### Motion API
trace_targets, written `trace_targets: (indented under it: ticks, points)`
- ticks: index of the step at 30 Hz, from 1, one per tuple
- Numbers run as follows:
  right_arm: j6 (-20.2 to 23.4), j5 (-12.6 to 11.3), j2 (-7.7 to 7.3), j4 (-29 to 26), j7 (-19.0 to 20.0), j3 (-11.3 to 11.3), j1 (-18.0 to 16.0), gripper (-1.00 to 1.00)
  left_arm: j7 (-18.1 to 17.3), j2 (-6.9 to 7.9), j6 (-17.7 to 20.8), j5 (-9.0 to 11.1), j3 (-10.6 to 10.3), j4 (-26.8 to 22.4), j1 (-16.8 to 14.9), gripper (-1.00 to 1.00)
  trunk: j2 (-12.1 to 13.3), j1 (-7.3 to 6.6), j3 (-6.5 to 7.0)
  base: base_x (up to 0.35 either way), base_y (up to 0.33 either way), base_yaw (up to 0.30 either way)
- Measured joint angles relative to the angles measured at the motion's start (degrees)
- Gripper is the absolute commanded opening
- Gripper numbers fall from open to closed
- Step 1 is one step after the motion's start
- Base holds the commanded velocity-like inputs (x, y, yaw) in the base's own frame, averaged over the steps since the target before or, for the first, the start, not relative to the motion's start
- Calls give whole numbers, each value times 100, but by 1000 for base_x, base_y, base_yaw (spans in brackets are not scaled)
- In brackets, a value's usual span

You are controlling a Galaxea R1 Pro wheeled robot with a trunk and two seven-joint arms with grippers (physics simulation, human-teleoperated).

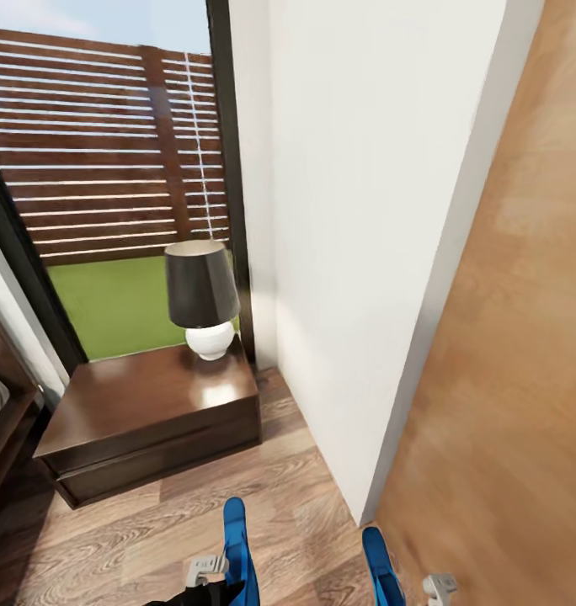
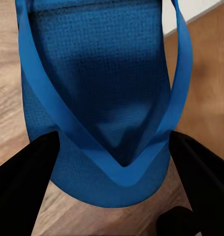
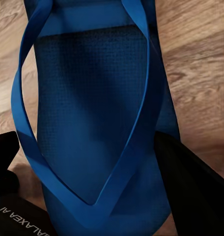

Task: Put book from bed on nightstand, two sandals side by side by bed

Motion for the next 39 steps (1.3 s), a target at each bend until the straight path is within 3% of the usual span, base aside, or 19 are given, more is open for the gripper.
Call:
trace_targets:
  ticks: [24, 39]
  points:
    - [0, 0, 9, 0, -6, -3, 0, -100, 0, 0, -6, 6, 0, 3, 0, -100, 0, 0, -67, 54, -41, 270]
    - [0, -2, 8, -3, -7, -7, 2, -100, 1, 0, -9, 11, 3, 10, -3, -100, 0, 1, -77, 219, -108, 30]
